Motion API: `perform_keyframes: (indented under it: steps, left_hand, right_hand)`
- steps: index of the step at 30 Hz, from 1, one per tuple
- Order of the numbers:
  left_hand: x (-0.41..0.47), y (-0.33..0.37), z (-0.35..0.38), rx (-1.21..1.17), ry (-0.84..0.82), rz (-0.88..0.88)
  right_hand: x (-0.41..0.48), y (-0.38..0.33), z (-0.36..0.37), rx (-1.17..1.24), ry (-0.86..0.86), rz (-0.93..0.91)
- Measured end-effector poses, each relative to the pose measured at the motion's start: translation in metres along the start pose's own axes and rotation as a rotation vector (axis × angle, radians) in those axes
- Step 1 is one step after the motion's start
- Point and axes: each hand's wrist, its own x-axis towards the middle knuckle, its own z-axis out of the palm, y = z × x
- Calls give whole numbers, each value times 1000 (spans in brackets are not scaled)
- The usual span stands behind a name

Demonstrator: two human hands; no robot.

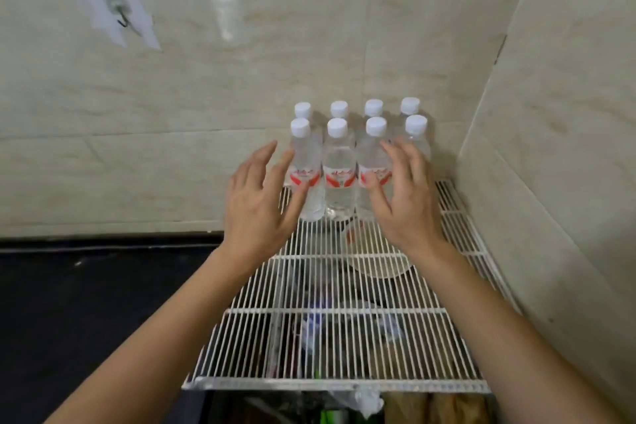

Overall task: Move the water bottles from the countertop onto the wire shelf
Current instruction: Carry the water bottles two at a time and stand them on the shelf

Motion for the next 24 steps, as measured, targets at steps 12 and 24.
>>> perform_keyframes:
  steps: [12,24]
  left_hand:
    - [-165,-110,-122,451,-142,-432]
    - [-318,-288,-332,583,28,-640]
  right_hand:
    - [-72,-149,114,238,-412,-196]
    - [-146,-454,223,410,-448,-419]
